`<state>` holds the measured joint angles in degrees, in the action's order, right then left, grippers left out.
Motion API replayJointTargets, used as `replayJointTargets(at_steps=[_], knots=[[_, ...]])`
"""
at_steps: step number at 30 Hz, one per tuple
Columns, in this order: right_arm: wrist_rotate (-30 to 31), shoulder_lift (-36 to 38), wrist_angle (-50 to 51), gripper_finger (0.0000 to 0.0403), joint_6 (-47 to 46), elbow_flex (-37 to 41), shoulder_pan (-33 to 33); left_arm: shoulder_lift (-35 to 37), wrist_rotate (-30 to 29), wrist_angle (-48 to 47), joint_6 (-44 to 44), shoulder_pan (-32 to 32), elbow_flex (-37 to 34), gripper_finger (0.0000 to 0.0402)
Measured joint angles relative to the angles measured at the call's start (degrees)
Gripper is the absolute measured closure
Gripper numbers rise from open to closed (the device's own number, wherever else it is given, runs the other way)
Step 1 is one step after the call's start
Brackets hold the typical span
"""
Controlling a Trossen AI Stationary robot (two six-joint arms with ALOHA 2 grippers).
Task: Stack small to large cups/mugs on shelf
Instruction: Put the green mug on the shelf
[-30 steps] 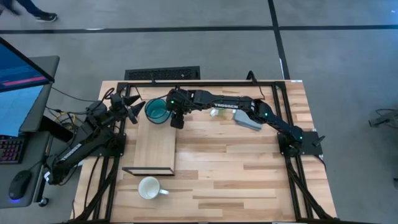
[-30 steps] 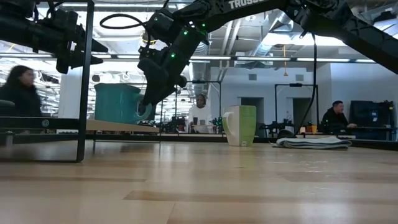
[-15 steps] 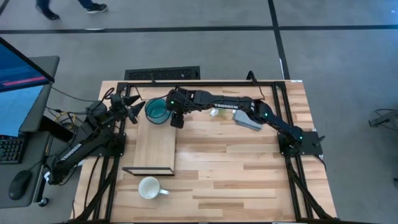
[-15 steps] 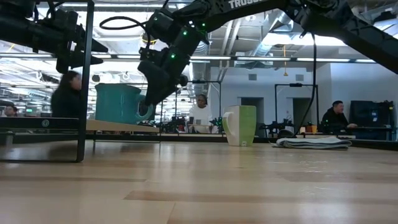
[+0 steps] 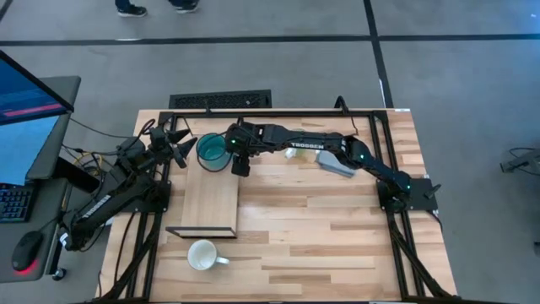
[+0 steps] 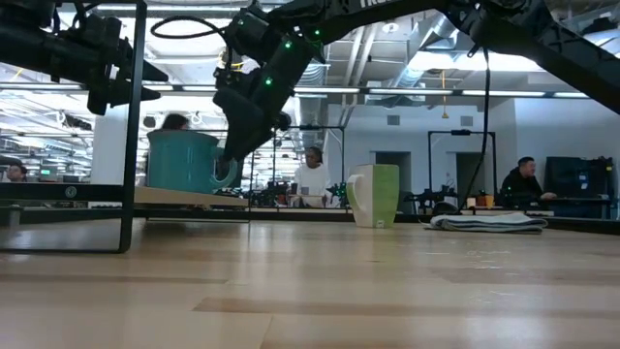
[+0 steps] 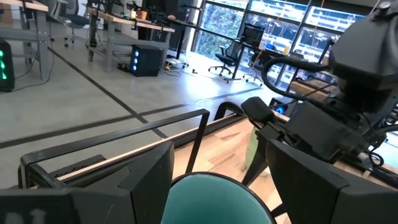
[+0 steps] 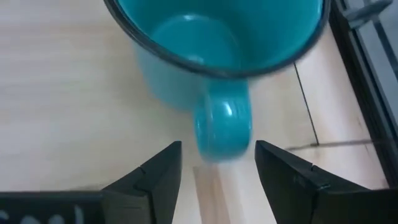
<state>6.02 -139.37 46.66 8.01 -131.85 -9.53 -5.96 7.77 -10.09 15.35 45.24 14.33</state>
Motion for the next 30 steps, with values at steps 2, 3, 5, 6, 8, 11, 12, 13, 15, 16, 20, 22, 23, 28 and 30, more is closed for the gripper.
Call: replayJointTargets(at_steps=[2, 3, 5, 6, 8, 11, 12, 13, 15, 16, 20, 22, 23, 28, 30], knots=[[0.0, 0.0, 1.7, 0.0178, 0.0, 0.0, -0.4, 0.0, 0.0, 0.0, -0.1, 0.0, 0.0, 0.0154], [0.0, 0.0, 3.2, 0.0178, 0.0, 0.0, -0.6, 0.0, 0.0, 0.0, -0.1, 0.0, 0.0, 0.0154], [0.0, 0.0, 6.7, 0.0178, 0.0, 0.0, -1.0, 0.0, 0.0, -0.1, -0.1, 0.0, 0.0, 0.0154], [0.0, 0.0, 8.6, 0.0178, 0.0, 0.0, -1.2, 0.0, 0.0, -0.2, -0.1, 0.0, 0.0, 0.0154], [0.0, 0.0, 13.1, 0.0178, 0.0, 0.0, -1.5, 0.0, 0.0, -0.8, -0.1, 0.0, 0.0, 0.0154], [-0.2, 0.0, 20.0, 0.0178, 0.0, 0.0, -1.6, 0.0, 0.0, -1.5, -0.1, 0.0, 0.0, 0.0154], [-0.8, 0.4, 22.0, 0.0178, 0.0, 0.0, -1.6, 0.0, 0.0, -1.6, -0.1, 0.0, 0.0, 0.0154], [-1.8, 0.8, 23.6, 0.0178, 0.0, 0.1, -1.6, 0.0, 0.0, -1.7, -0.1, 0.0, 0.0, 0.0154], [-3.8, 1.7, 24.2, 0.0178, 0.0, 0.0, -1.4, 0.0, 0.0, -1.7, -0.1, 0.0, 0.0, 0.0154], [-4.7, 2.4, 25.3, 0.0178, 0.0, 0.0, -1.4, 0.0, 0.0, -1.7, -0.1, 0.0, 0.0, 0.0154], [-5.6, 5.8, 26.3, 0.0178, -2.8, 0.1, -1.3, 0.0, 0.0, -2.1, 0.0, 0.0, 0.0, 0.0154], [-5.8, 7.7, 25.9, 0.0178, -5.5, -0.1, -1.4, 0.0, 0.0, -2.1, 0.2, 0.0, 0.0, 0.0154], [-5.6, 8.9, 25.4, 0.0178, -7.4, -0.1, -1.7, 0.0, 0.1, -2.2, 0.2, 0.0, 0.0, 0.0154], [-0.2, 13.9, 27.7, 0.0178, -20.6, 0.0, -3.7, 0.0, 0.0, -2.6, 0.3, 0.0, 0.0, 0.0154], [3.1, 15.4, 28.9, 0.0178, -25.4, -0.1, -4.5, 0.0, 0.0, -2.7, 0.3, 0.0, 0.0, 0.0154]])
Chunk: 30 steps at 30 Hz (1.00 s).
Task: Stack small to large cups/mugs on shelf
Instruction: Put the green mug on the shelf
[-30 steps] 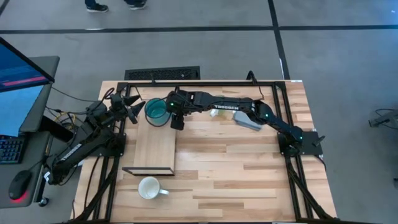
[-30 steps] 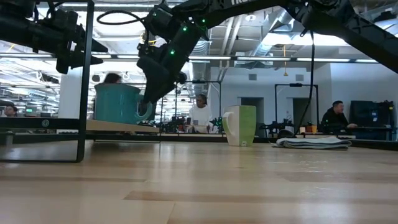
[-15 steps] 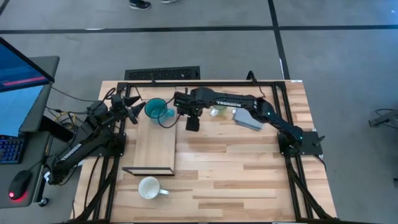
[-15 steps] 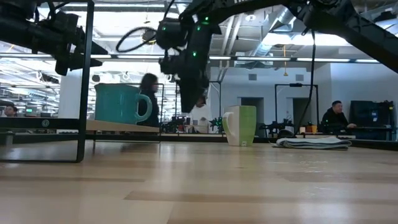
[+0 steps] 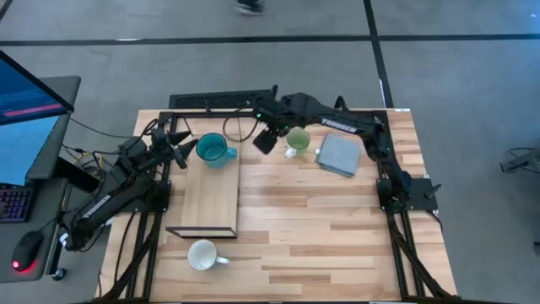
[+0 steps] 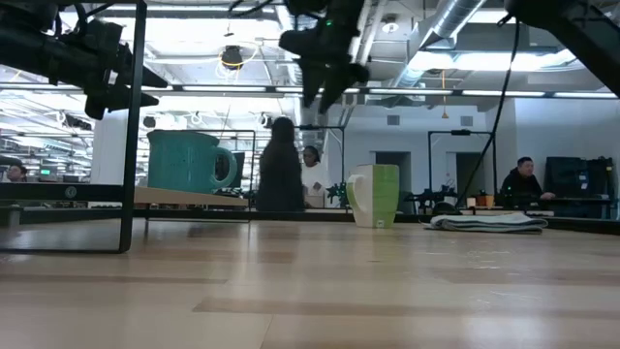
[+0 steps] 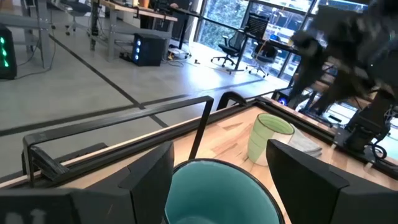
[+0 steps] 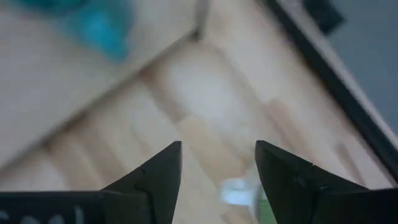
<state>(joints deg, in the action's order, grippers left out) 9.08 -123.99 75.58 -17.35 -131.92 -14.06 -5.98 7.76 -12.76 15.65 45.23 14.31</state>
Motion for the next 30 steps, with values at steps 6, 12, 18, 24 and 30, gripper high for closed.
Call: replayJointTargets(at_steps=[6, 12, 18, 24, 30], knots=[[3.3, 2.0, 10.2, 0.0178, -20.6, 0.1, -1.5, 0.0, -0.1, -1.6, 1.6, 0.0, 0.0, 0.0154], [6.4, 1.1, 14.3, 0.0178, -31.4, 0.0, -1.0, 0.0, 0.0, -2.9, 1.6, 0.0, 0.0, 0.0154], [7.4, -1.0, 12.8, 0.0178, -31.6, 0.1, 2.0, 0.0, 0.0, -3.2, 1.6, 0.0, 0.0, 0.0154], [9.1, -5.6, 15.2, 0.0178, -36.8, 0.4, 5.4, 0.0, 0.2, -3.3, 1.6, 0.0, 0.0, 0.0154], [12.7, -7.2, 13.9, 0.0178, -46.9, 0.1, 7.2, 0.0, 2.0, -3.8, 1.5, 0.0, 0.0, 0.0154]])
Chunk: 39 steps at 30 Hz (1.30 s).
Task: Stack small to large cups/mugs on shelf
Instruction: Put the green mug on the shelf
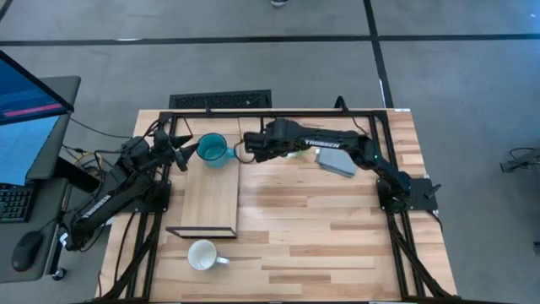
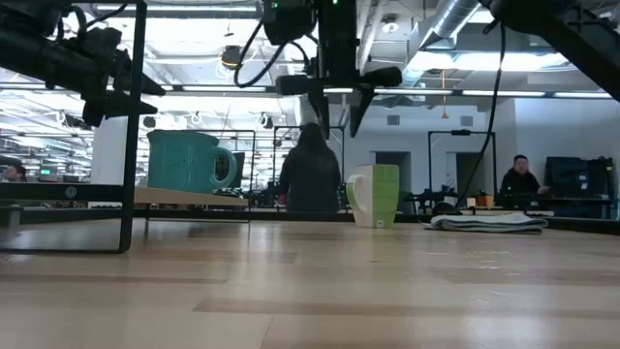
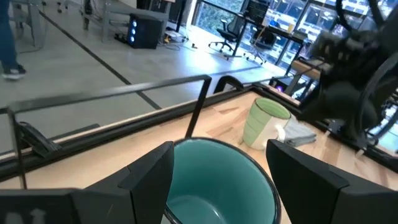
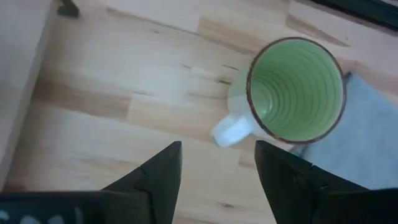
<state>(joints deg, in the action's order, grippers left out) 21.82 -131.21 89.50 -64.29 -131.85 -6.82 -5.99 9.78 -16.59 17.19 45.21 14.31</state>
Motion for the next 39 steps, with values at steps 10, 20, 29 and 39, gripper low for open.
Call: replayJointTargets(at_steps=[10, 20, 29, 39], knots=[[3.6, 0.3, 0.4, 0.0178, -16.0, 3.3, 5.7, 0.0, 1.0, -0.6, 0.0, 0.0, 0.0, 0.0154], [3.6, 1.9, 0.5, 0.0178, -23.2, 11.0, 9.1, 0.0, 0.9, -0.7, -0.4, 0.0, 0.0, 0.0154], [14.8, 17.5, 0.4, 0.0178, -22.2, 15.5, 13.5, 0.0, 1.7, -0.7, -0.4, 0.0, 0.0, 0.0154], [20.4, 30.4, 0.5, 0.0178, -8.7, 15.5, 18.7, 0.0, 1.6, -0.7, -0.4, 0.0, 0.0, 0.0154]])
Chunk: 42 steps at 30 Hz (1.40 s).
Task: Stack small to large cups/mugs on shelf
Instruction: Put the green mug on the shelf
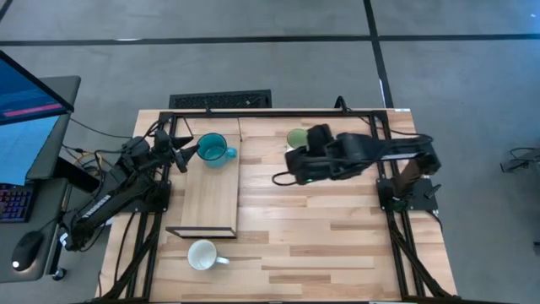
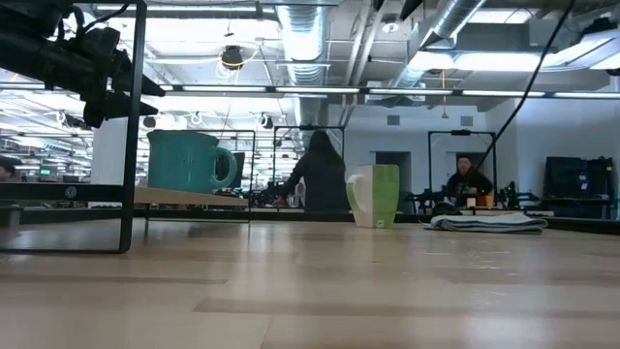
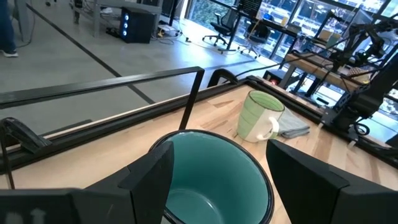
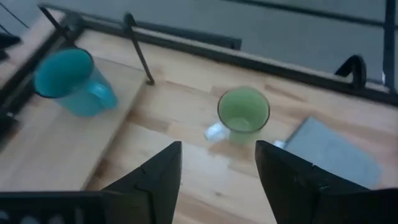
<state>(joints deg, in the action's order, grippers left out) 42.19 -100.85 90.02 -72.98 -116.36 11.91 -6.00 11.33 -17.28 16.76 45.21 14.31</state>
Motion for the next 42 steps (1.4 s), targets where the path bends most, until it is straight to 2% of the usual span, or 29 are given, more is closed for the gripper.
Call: replayJointTargets(at_steps=[3, 5, 10, 13, 17, 21, 24, 30, 34, 38, 42], knots=[[2.5, 4.1, -0.2, 0.0178, 0.8, 3.2, 1.7, 0.0, 0.0, 0.0, 0.0, 0.0, 0.0, 0.0154], [3.4, 8.2, -0.1, 0.0178, -0.3, 8.7, 2.8, 0.0, 0.0, 0.0, 0.0, 0.0, 0.0, 0.0154], [4.9, 22.2, -1.3, 0.0178, -14.6, 28.2, 5.7, 0.0, 0.0, 0.0, 0.0, 0.0, 0.0, 0.0154], [5.9, 29.4, -13.3, 0.0178, -18.5, 40.0, 8.5, 0.0, 0.1, 0.0, 0.0, 0.0, 0.0, 0.0154], [7.7, 33.7, -42.9, 0.0178, -9.8, 53.1, 10.3, 0.0, 0.4, 0.0, 0.3, 0.0, 0.0, 0.0154], [8.3, 30.9, -68.2, 0.0178, 0.2, 60.6, 8.0, 0.0, 0.4, -0.1, 0.3, 0.0, 0.0, 0.0154], [8.9, 26.3, -78.9, 0.0178, 2.7, 61.7, 5.0, 0.0, 0.4, -0.1, 0.3, 0.0, 0.0, 0.0154], [7.6, 16.6, -93.6, 0.0178, 2.8, 61.8, -0.2, 0.0, 0.4, -0.5, 0.5, 0.0, 0.0, 0.0154], [0.0, 12.4, -101.0, 0.0178, 3.7, 61.8, -2.8, 0.0, 0.4, -0.5, 0.5, 0.0, 0.0, 0.0154], [-5.9, 9.2, -106.0, 0.0178, 1.5, 61.8, -4.3, 0.0, 0.4, -0.4, 0.6, 0.0, 0.0, 0.0154], [-6.2, 7.0, -106.4, 0.0178, -3.5, 61.8, -5.4, 0.0, 0.4, -0.4, 0.6, 0.0, 0.0, 0.0154]])
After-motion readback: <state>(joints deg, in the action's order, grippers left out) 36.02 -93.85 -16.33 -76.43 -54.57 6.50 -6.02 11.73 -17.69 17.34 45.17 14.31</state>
